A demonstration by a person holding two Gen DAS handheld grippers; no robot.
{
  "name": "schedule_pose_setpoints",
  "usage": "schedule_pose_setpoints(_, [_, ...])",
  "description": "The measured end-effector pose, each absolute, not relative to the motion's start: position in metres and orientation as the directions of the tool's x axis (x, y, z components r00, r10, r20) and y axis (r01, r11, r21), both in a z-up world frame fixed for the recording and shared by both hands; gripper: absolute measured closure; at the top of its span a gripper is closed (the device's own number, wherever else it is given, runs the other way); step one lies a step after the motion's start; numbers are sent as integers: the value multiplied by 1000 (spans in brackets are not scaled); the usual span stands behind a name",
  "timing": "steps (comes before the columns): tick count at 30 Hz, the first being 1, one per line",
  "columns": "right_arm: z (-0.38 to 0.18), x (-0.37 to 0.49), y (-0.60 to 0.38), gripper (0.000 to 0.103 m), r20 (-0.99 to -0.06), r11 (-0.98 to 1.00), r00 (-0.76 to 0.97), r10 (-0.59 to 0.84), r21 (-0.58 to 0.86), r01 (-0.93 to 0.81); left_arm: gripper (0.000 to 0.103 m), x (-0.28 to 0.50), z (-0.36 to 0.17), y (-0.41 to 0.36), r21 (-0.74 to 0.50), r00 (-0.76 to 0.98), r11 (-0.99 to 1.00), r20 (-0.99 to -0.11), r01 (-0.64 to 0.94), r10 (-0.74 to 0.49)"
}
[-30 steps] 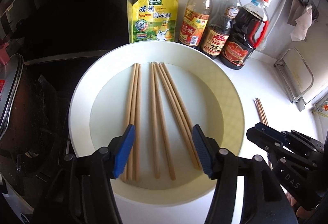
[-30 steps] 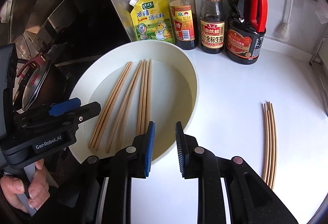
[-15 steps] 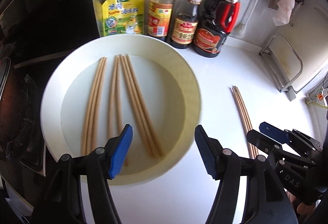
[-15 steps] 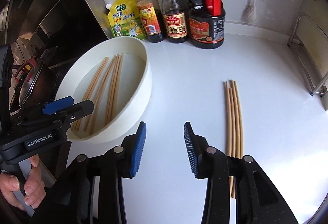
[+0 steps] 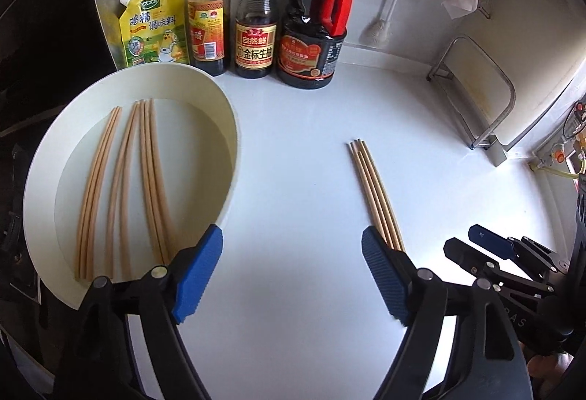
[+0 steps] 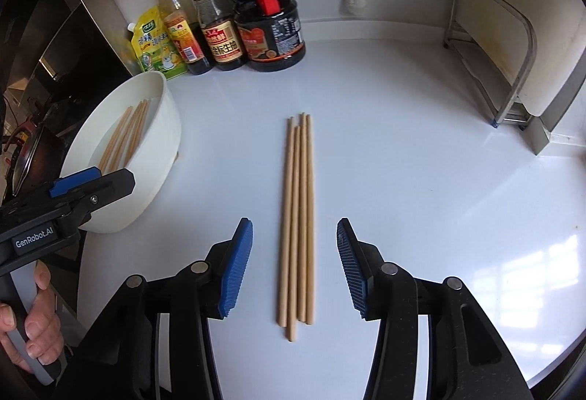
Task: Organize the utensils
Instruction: 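Withdraw both open tools from the basin toward the chopstick pile, then close the left tool on one chopstick while the right tool grasps another from the pile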
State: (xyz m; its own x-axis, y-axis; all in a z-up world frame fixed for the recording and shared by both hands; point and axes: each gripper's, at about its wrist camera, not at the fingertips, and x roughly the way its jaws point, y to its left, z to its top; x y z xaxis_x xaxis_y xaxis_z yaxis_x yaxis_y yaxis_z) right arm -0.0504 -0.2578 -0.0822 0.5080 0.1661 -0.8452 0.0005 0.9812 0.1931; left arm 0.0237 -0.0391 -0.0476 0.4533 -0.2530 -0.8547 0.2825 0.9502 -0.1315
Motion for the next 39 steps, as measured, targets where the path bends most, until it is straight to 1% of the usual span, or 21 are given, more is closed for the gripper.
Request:
schedule_pose_setpoints(2, [-91, -51, -264, 54, -853, 983, 497, 158, 183, 2, 24, 20, -50, -47, -117, 451, 951, -859, 287, -242])
schedule_pose_setpoints(4, [-100, -50, -269, 54, -859, 983, 486, 159, 181, 0, 19, 17, -54, -52, -106, 453, 953, -861, 283, -230])
schedule_pose_setpoints(9, [-121, -45, -274, 54, -868, 985, 469, 161, 173, -19, 15, 15, -68, -56, -104, 442, 962, -872, 253, -211])
schedule_pose_setpoints(17, [-141, -26, -270, 54, -866, 984, 469, 173, 168, -52, 15, 13, -89, -57, -100, 437, 972, -880, 211, -185])
schedule_pose_setpoints(25, [-154, -12, -267, 54, -867, 985, 467, 174, 163, -65, 15, 13, -96, -62, -83, 456, 978, -875, 192, -164])
schedule_pose_setpoints(39, [-159, -9, -261, 54, -875, 991, 467, 126, 94, -92, 15, 18, -102, -62, -75, 452, 985, -881, 156, -139])
